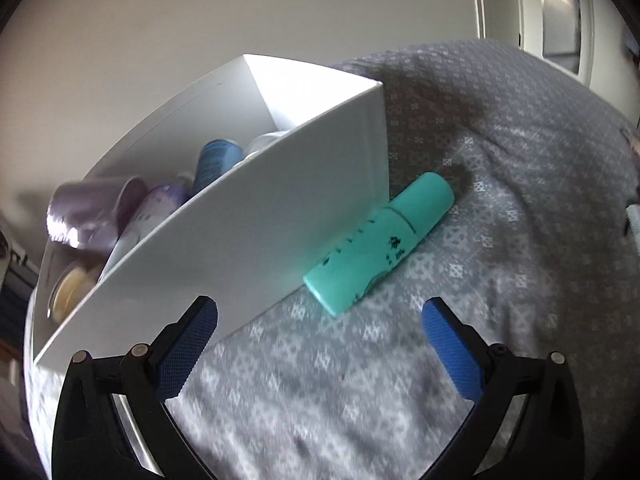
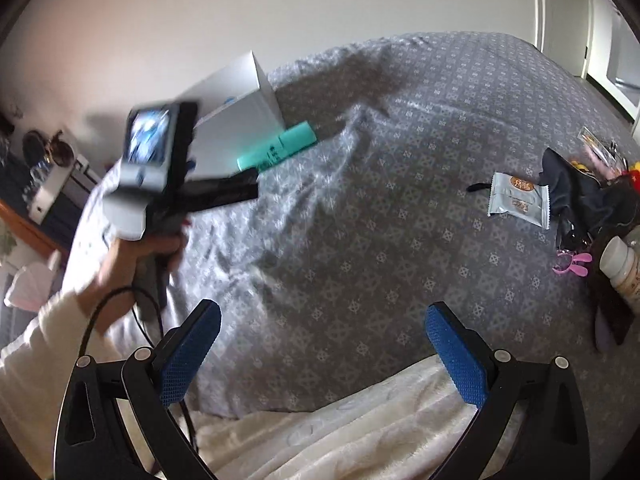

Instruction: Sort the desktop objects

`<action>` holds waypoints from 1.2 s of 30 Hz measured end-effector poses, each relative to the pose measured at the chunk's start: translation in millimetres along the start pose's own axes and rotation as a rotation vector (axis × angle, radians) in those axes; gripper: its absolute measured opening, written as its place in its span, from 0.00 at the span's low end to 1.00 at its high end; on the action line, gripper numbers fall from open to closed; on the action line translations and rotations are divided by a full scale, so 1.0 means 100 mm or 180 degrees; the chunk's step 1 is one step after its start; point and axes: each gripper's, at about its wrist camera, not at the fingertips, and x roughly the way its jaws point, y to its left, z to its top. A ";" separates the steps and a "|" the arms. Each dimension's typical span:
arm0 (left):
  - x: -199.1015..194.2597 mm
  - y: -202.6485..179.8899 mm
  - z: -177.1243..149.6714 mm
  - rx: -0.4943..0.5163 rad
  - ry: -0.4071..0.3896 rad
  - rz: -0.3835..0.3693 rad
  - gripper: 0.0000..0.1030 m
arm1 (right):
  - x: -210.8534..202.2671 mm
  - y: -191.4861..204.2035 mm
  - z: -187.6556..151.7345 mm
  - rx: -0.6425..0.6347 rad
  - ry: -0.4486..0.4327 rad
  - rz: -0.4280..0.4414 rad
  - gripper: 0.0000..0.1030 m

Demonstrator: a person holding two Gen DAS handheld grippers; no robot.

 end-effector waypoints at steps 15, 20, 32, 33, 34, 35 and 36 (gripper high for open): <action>0.34 -0.17 0.03 -0.0052 0.0746 -0.0996 0.99 | 0.07 -0.06 0.01 0.0042 0.0000 0.0174 1.00; 0.19 -0.11 0.06 -0.0049 0.0379 -0.0645 0.98 | 0.07 -0.07 0.01 0.0064 -0.0023 0.0213 1.00; 0.57 -0.10 0.11 -0.0119 0.0855 -0.1443 0.98 | 0.07 -0.10 0.03 0.0138 -0.0066 0.0264 1.00; 0.49 -0.10 0.11 -0.0064 0.0817 -0.1680 0.98 | 0.07 -0.10 0.03 0.0139 -0.0068 0.0264 1.00; 0.40 -0.12 0.10 0.0008 0.0778 -0.1945 0.98 | 0.07 -0.10 0.03 0.0141 -0.0070 0.0267 1.00; 0.31 -0.12 0.08 0.0052 0.0735 -0.2163 0.98 | 0.07 -0.10 0.03 0.0143 -0.0073 0.0273 1.00; 0.25 -0.10 0.08 0.0046 0.0695 -0.2241 0.98 | 0.07 -0.11 0.03 0.0149 -0.0078 0.0282 1.00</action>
